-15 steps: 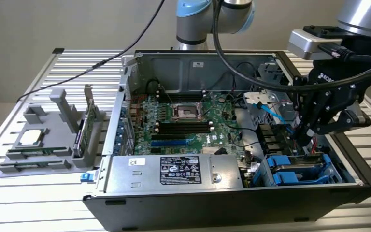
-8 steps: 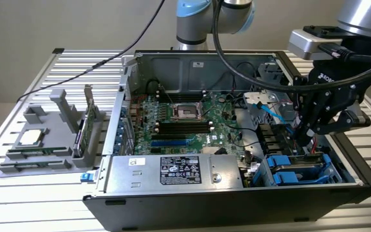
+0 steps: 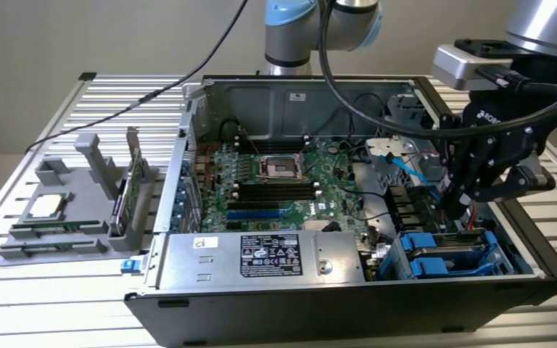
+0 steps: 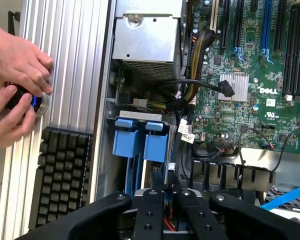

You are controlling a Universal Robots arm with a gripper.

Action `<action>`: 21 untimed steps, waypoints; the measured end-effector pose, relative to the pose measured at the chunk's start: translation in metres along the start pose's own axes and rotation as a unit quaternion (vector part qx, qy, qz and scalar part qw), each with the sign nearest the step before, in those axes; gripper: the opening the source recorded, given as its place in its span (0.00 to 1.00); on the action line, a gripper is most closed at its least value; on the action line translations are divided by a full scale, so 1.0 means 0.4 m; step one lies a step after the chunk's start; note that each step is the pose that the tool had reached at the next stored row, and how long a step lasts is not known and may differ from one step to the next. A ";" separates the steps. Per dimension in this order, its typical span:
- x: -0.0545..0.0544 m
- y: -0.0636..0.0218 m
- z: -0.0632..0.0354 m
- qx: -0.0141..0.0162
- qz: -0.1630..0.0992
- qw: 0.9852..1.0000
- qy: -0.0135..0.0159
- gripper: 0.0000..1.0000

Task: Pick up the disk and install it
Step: 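Insert the first disk wire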

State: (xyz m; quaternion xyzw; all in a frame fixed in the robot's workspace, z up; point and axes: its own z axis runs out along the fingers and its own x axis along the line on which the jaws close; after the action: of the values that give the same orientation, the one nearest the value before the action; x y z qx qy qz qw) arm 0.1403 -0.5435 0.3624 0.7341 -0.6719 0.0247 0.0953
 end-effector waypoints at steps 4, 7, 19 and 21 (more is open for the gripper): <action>0.009 0.000 0.010 0.000 0.002 1.000 -0.005 0.16; 0.019 0.000 0.018 0.000 0.002 1.000 -0.009 0.16; 0.031 -0.009 0.047 0.002 0.001 1.000 -0.024 0.16; 0.034 -0.010 0.048 0.002 0.002 1.000 -0.026 0.16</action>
State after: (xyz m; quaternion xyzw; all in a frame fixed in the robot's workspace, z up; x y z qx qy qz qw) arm 0.1437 -0.5597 0.3454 0.7336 -0.6753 0.0070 0.0765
